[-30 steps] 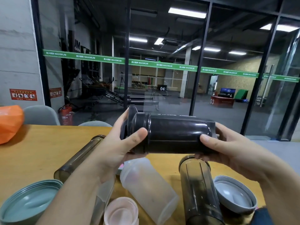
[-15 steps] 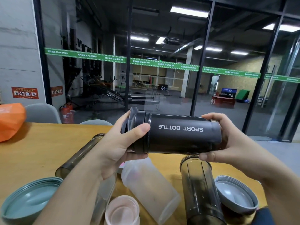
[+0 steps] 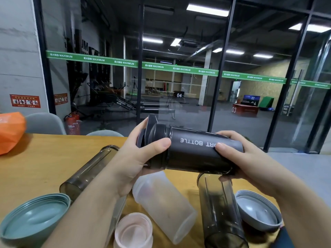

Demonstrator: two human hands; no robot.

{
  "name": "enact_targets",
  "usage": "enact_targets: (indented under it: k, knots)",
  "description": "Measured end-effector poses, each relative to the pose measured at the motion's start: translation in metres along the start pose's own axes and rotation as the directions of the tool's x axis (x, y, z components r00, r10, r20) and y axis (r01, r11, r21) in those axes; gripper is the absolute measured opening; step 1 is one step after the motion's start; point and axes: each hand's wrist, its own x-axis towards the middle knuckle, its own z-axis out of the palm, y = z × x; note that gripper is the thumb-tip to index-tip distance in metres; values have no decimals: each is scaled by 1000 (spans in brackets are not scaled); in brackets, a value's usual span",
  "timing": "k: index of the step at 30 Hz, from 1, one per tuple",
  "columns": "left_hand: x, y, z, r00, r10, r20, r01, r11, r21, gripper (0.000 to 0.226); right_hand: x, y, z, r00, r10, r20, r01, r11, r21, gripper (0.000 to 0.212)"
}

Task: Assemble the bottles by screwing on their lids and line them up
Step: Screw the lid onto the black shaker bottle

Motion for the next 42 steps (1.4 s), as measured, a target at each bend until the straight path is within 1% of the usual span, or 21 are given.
enact_targets:
  k: [1, 3, 4, 5, 7, 11, 14, 15, 18, 21, 23, 26, 28, 30, 33, 36, 39, 41, 42]
  knots:
    - [0, 0, 0, 1000, -6, -2, 6, 1000, 1, 90, 0, -1, 0, 998, -62, -26, 60, 997, -41, 48]
    - [1, 1, -1, 999, -27, -19, 27, 1000, -10, 83, -2, -3, -4, 980, -199, -28, 188, 958, -214, 54]
    - [1, 1, 0, 999, -37, -21, 36, 999, -16, 77, -3, -4, -6, 971, -237, -22, 222, 935, -278, 57]
    - [1, 1, 1, 999, -44, -19, 43, 999, -21, 73, -4, -5, -7, 967, -254, -15, 238, 921, -307, 62]
    - [1, 1, 3, 999, -46, -18, 45, 999, -27, 67, -4, -4, -8, 964, -268, 0, 255, 917, -307, 71]
    - [2, 3, 5, 998, -62, -14, 62, 997, -36, 62, -3, -2, -10, 949, -314, -9, 292, 892, -344, 65]
    - [1, 4, 6, 995, -94, -19, 93, 994, -50, 65, -3, -2, -10, 948, -318, 7, 300, 889, -345, 72]
    - [1, 5, 6, 995, -101, -21, 100, 994, -51, 67, -3, -1, -9, 948, -318, 13, 303, 889, -343, 71]
    - [-1, 7, 5, 995, -97, -3, 97, 995, -32, 62, -2, 1, -10, 946, -324, 19, 313, 894, -320, 62]
    - [-1, 5, 4, 998, -59, 21, 60, 998, -16, 56, -4, 0, -13, 948, -316, 33, 311, 900, -307, 62]
    - [1, 2, 4, 999, -42, 21, 42, 999, -9, 61, -4, 0, -13, 949, -313, 31, 306, 898, -314, 63]
    - [2, -2, 1, 999, -15, 33, 16, 1000, -11, 84, -3, 1, -13, 947, -320, 19, 309, 894, -323, 61]
    - [1, -3, 0, 998, 14, 55, -13, 1000, -7, 89, -3, 1, -13, 950, -312, 24, 302, 895, -329, 63]
    - [2, -4, 0, 996, 53, 71, -54, 998, 11, 90, -4, 0, -15, 955, -295, 23, 286, 900, -328, 69]
    - [2, -5, -1, 992, 111, 54, -115, 990, 77, 102, -4, 0, -15, 964, -267, 12, 257, 917, -305, 75]
    - [-1, -3, -5, 987, 155, 45, -160, 974, 157, 111, -2, 2, -16, 976, -216, 21, 215, 952, -217, 74]
    - [-3, -1, -5, 985, 151, 78, -166, 956, 243, 120, 0, 3, -15, 992, -122, 25, 124, 985, -118, 71]
    - [-3, -3, -3, 987, 137, 80, -152, 962, 229, 120, 0, 3, -15, 995, -94, 23, 96, 992, -79, 75]
    - [-2, -4, -3, 988, 133, 79, -147, 967, 211, 116, 1, 4, -15, 996, -87, 19, 88, 994, -67, 76]
